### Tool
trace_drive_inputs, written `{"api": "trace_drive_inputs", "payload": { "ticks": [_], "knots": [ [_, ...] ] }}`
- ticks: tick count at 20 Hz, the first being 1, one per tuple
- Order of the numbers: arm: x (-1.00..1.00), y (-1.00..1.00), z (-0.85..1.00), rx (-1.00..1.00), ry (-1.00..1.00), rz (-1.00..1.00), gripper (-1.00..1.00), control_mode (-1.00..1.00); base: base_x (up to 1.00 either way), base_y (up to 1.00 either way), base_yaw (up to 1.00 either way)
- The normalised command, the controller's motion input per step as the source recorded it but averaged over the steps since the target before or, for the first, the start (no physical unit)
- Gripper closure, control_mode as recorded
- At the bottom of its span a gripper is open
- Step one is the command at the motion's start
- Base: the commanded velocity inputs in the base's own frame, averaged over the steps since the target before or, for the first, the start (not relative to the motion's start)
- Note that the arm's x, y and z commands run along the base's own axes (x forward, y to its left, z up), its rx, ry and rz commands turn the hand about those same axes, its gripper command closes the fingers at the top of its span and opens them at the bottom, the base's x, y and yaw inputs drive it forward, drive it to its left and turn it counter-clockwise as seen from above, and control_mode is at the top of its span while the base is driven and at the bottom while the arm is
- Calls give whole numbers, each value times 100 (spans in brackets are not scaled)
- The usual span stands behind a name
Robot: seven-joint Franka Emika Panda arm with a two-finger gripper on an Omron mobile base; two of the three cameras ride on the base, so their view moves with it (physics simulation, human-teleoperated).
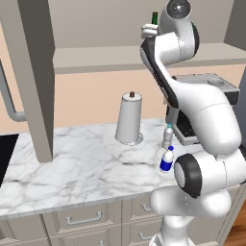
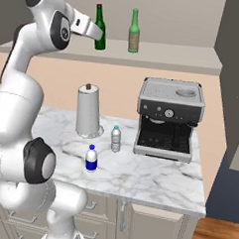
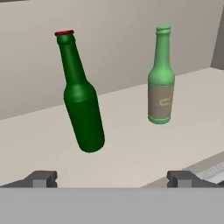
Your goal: Sort all alcoholic drinks to one cabinet, and non-alcoholic drinks to the other.
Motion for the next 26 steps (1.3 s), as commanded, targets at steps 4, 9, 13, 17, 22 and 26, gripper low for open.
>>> {"api": "trace_drive_inputs", "payload": {
  "ticks": [4, 9, 13, 17, 22, 26],
  "knots": [
    [-79, 0, -18, 1, 1, -2, -100, -100, 0, 0, 0],
    [-62, 0, -27, 0, 4, 0, -100, -100, 0, 0, 0],
    [-36, 1, -33, 0, 6, 0, -100, -100, 0, 0, 0],
    [-21, 0, -38, 0, 1, 0, -100, -100, 0, 0, 0],
    [-20, 0, -26, 1, 2, 0, -100, -100, 0, 0, 0],
    [-38, 0, -25, 6, 4, 0, -100, -100, 0, 0, 0]
  ]
}}
